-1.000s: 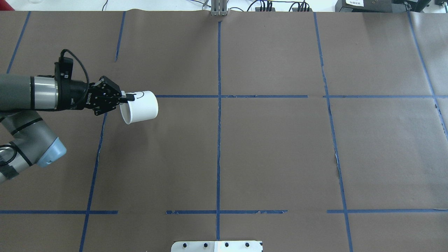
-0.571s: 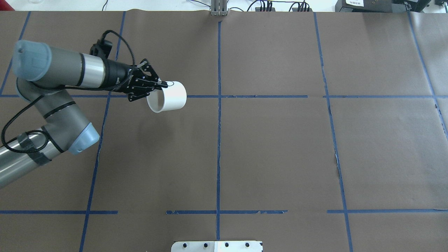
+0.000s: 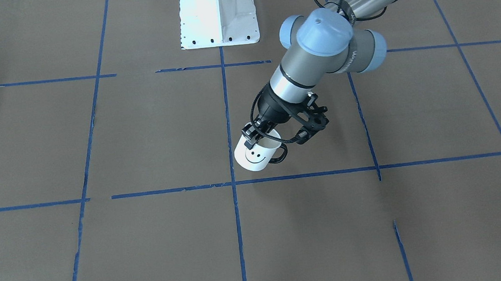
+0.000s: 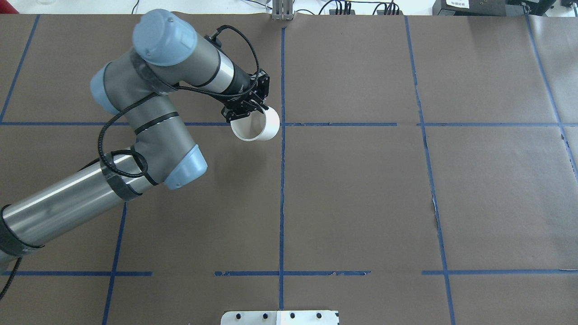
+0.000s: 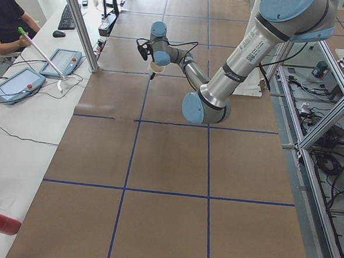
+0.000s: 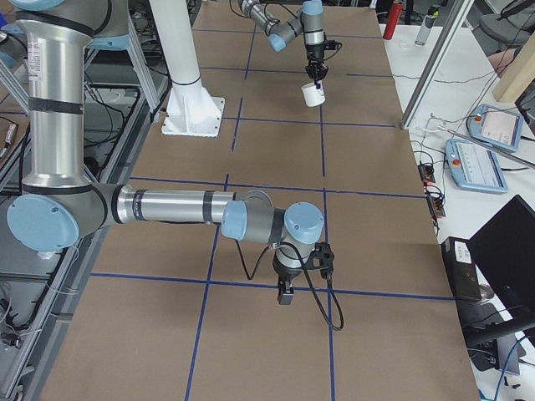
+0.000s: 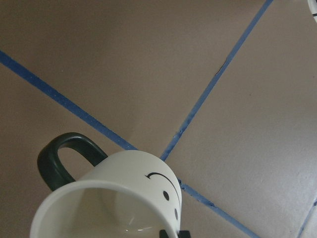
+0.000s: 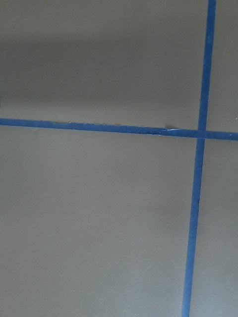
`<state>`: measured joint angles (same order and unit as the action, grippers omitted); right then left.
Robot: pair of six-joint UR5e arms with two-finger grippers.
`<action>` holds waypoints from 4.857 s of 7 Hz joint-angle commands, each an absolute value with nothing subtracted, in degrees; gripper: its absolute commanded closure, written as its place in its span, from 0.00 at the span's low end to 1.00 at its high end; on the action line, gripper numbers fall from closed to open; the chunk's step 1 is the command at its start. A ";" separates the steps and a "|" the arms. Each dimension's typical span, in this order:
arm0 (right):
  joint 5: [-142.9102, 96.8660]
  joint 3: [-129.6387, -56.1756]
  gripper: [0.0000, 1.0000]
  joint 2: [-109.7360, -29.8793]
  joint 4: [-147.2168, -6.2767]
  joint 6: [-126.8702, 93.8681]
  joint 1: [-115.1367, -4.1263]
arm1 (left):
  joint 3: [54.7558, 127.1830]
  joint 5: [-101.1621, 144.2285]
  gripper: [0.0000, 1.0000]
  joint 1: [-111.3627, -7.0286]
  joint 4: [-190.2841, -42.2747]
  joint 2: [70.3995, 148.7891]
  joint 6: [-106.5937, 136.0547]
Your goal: Flip mug
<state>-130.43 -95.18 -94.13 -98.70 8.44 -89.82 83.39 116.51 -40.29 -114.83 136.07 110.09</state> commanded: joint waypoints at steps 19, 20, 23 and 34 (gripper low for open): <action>-130.43 -95.19 0.00 -94.13 -98.70 8.44 -89.82 | 83.54 119.79 0.00 -38.91 -90.02 145.65 110.15; -130.43 -95.19 0.00 -94.13 -98.70 8.44 -89.82 | 91.85 119.71 0.00 -41.20 -89.83 140.94 104.30; -130.43 -95.19 0.00 -94.13 -98.70 8.44 -89.82 | 104.22 119.79 0.00 -51.28 -83.80 130.71 74.05; -130.43 -95.10 0.00 -94.13 -98.70 8.44 -89.82 | 95.80 131.04 0.00 -92.26 -90.44 90.99 -15.95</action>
